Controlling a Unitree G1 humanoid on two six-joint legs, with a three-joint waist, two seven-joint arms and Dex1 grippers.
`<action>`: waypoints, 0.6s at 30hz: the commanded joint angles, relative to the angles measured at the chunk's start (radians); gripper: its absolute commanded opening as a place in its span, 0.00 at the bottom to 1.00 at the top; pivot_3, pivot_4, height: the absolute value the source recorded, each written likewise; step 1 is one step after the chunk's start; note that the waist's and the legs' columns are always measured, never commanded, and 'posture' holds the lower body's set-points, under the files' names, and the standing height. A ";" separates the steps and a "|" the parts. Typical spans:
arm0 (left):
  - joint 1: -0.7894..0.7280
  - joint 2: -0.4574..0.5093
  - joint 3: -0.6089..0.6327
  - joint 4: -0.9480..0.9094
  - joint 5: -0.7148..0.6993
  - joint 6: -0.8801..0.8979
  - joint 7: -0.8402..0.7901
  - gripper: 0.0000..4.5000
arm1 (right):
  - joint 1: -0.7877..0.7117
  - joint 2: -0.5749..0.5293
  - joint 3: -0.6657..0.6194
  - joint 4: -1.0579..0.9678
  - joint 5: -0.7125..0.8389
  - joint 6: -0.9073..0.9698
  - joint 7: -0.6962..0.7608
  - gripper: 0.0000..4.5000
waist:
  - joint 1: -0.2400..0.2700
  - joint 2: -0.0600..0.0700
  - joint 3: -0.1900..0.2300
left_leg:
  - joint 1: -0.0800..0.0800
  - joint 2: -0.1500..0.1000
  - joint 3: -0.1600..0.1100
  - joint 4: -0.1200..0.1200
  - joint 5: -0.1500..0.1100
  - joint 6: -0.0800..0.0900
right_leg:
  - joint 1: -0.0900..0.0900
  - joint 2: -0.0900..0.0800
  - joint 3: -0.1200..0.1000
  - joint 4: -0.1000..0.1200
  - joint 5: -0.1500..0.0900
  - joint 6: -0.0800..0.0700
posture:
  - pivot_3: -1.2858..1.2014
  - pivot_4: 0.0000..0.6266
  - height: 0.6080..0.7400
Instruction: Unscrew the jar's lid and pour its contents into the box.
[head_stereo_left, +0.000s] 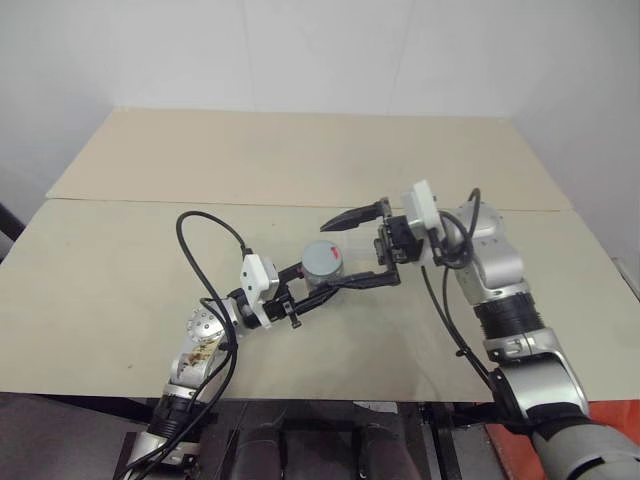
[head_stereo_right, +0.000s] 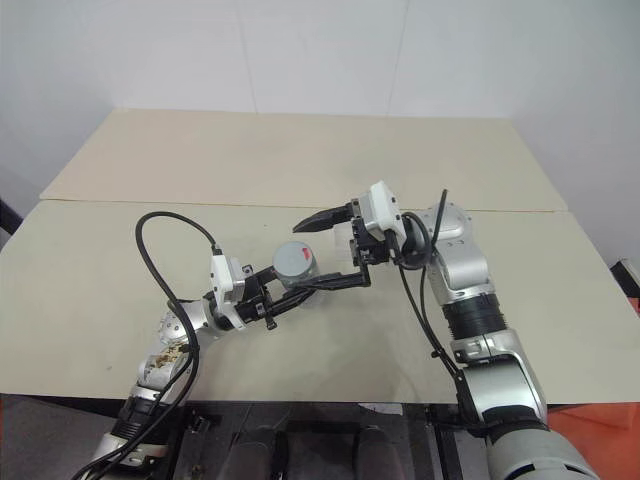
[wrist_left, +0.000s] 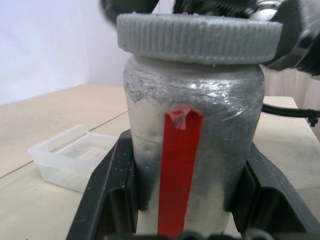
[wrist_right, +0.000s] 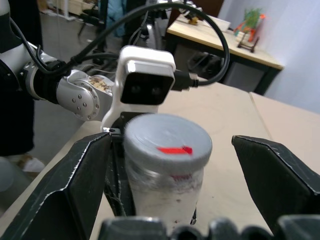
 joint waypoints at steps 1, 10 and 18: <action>-0.017 -0.008 0.002 -0.012 0.001 -0.026 0.000 0.43 | 0.032 -0.009 -0.023 -0.126 0.017 0.043 -0.074 0.99 | -0.003 0.000 0.000 | 0.000 0.000 0.000 0.000 0.000 0.000 | 0.000 0.000 0.000 0.000 0.000 0.000 | 0.52 0.24 1.00; -0.030 -0.020 -0.004 0.007 0.011 -0.035 -0.005 0.43 | 0.064 0.033 0.023 -0.227 -0.057 0.124 -0.287 0.99 | -0.003 0.000 0.000 | 0.000 0.000 0.000 0.000 0.000 0.000 | 0.000 0.000 0.000 0.000 0.000 0.000 | 0.52 0.24 1.00; -0.032 -0.027 -0.004 0.016 0.015 -0.046 -0.003 0.43 | 0.067 0.026 0.035 -0.223 -0.067 0.127 -0.306 0.99 | 0.000 0.000 0.000 | 0.000 0.000 0.000 0.000 0.000 0.000 | 0.000 0.000 0.000 0.000 0.000 0.000 | 0.52 0.24 1.00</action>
